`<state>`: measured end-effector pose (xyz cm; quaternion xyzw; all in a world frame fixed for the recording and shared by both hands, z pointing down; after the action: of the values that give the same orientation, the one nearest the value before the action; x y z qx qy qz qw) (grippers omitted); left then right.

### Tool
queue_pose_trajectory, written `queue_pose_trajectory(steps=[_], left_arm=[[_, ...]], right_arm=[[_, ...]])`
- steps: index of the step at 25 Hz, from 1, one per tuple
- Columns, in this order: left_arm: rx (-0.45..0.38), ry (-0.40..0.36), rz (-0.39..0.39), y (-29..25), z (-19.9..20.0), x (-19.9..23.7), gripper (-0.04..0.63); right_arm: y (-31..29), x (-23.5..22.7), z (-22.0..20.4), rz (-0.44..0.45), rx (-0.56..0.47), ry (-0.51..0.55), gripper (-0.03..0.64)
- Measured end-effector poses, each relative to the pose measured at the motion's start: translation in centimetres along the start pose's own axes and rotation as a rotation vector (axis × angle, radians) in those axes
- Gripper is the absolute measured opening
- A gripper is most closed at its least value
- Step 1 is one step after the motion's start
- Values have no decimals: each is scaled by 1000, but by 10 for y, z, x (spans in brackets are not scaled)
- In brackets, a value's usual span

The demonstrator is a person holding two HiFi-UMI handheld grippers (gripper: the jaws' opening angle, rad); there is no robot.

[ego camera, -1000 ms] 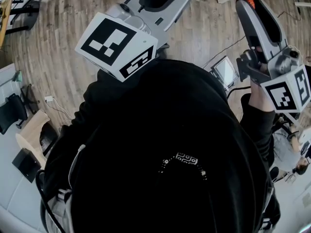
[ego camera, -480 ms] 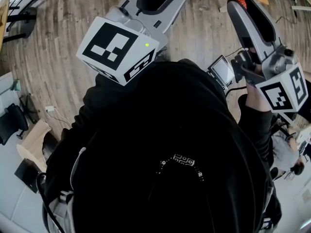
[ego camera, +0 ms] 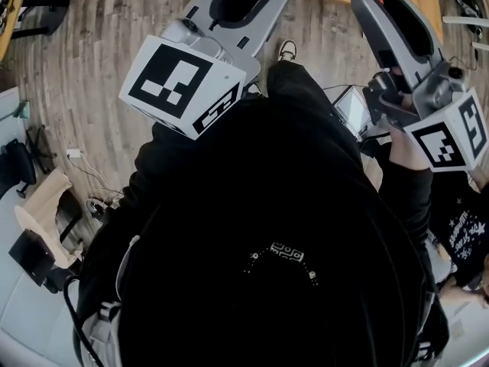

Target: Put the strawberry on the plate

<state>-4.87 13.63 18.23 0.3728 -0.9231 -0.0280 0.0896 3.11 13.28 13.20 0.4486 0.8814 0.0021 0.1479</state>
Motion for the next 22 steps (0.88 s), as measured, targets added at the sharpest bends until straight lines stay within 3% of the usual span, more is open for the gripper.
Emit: queue_pose_trajectory(steps=[8, 22], left_arm=[[20, -6, 57, -21, -24, 49, -3], [26, -8, 24, -183, -23, 113, -3]], right_arm=[[-38, -48, -24, 38, 3, -34, 158], [-85, -207, 22, 13, -1, -29, 158]])
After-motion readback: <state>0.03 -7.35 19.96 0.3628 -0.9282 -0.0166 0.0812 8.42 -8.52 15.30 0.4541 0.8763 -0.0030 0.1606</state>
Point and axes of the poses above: the fingertips, and each gripper's own axes: y backward along the fingers, x to its left, z out of its top, the point moved 1 cm from there along y, backward along the fingers, and after that the axes turned 13 degrees about -x, right-handed, at the moved point
